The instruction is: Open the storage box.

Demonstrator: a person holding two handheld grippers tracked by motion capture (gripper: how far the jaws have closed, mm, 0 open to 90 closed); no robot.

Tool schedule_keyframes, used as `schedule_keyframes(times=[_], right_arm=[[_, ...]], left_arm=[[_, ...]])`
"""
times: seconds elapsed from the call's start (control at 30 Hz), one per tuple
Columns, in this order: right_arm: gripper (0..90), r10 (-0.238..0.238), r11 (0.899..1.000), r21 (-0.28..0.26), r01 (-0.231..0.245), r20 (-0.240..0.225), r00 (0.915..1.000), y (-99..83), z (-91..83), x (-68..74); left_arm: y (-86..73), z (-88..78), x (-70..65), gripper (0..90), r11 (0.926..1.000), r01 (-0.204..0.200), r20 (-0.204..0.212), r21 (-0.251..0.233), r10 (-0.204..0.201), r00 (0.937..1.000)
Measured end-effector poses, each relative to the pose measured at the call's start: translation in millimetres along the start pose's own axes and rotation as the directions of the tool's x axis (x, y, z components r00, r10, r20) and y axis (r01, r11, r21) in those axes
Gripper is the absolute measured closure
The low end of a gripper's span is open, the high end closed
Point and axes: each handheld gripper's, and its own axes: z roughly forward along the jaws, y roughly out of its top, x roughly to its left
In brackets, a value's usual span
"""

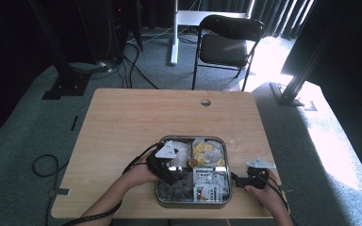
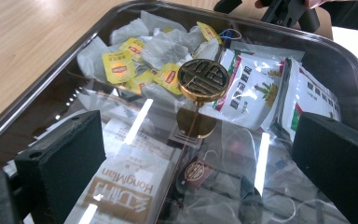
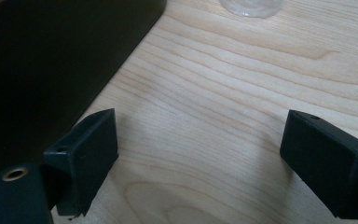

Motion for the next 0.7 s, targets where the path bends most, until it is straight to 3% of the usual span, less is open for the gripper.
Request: schedule_keyframes(times=[0.37, 0.4, 0.53, 0.7], right_arm=[[10.7, 0.001, 1.0, 0.0, -0.001, 0.0, 1.0, 0.0, 0.0, 0.0], [10.7, 0.001, 1.0, 0.0, -0.001, 0.0, 1.0, 0.0, 0.0, 0.0], [10.7, 0.001, 1.0, 0.0, -0.001, 0.0, 1.0, 0.0, 0.0, 0.0], [10.7, 0.001, 1.0, 0.0, -0.001, 0.0, 1.0, 0.0, 0.0, 0.0]], left_arm=[[14.9, 12.8, -0.3, 6.9, 0.9995, -0.02, 0.014, 0.023, 0.019, 0.9997], [15.6, 13.7, -0.6, 12.3, 0.9994, -0.025, 0.004, 0.024, 0.025, 0.9997], [18.2, 19.1, -1.3, 19.8, 0.9987, -0.034, 0.0, 0.037, 0.034, 0.9994], [21.3, 25.8, -2.6, 24.1, 0.9976, -0.035, 0.008, 0.06, 0.035, 0.9994]])
